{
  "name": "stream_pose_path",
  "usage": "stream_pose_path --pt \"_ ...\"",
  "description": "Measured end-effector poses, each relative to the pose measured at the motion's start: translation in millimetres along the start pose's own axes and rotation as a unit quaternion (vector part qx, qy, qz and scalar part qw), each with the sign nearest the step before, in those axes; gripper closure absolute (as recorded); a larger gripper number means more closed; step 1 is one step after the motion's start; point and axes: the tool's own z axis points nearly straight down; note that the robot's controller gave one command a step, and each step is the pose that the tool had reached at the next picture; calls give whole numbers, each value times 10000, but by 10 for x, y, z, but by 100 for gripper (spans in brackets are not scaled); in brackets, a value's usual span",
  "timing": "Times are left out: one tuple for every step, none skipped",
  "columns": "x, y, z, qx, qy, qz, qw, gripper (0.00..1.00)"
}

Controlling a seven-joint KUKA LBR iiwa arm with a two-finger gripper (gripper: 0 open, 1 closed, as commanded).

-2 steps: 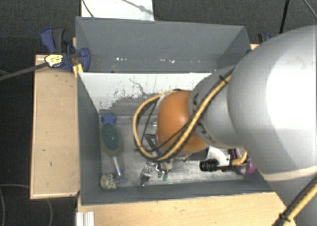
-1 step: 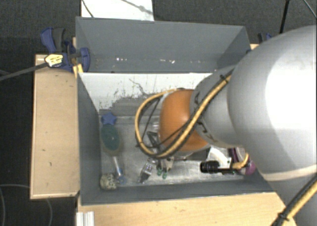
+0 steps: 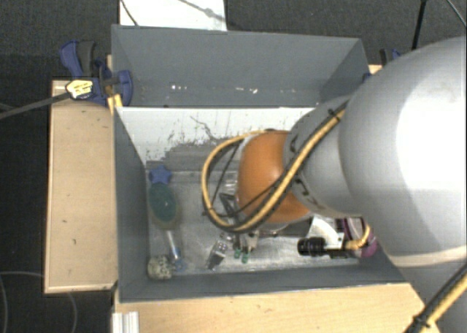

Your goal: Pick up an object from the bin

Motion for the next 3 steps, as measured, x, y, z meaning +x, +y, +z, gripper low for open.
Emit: stream_pose_path --pt "-230 0 8 0 -10 -513 9987 0" --pt "-809 -233 -408 1 -40 -619 9981 0" --pt "-929 -168 70 3 0 819 9966 0"
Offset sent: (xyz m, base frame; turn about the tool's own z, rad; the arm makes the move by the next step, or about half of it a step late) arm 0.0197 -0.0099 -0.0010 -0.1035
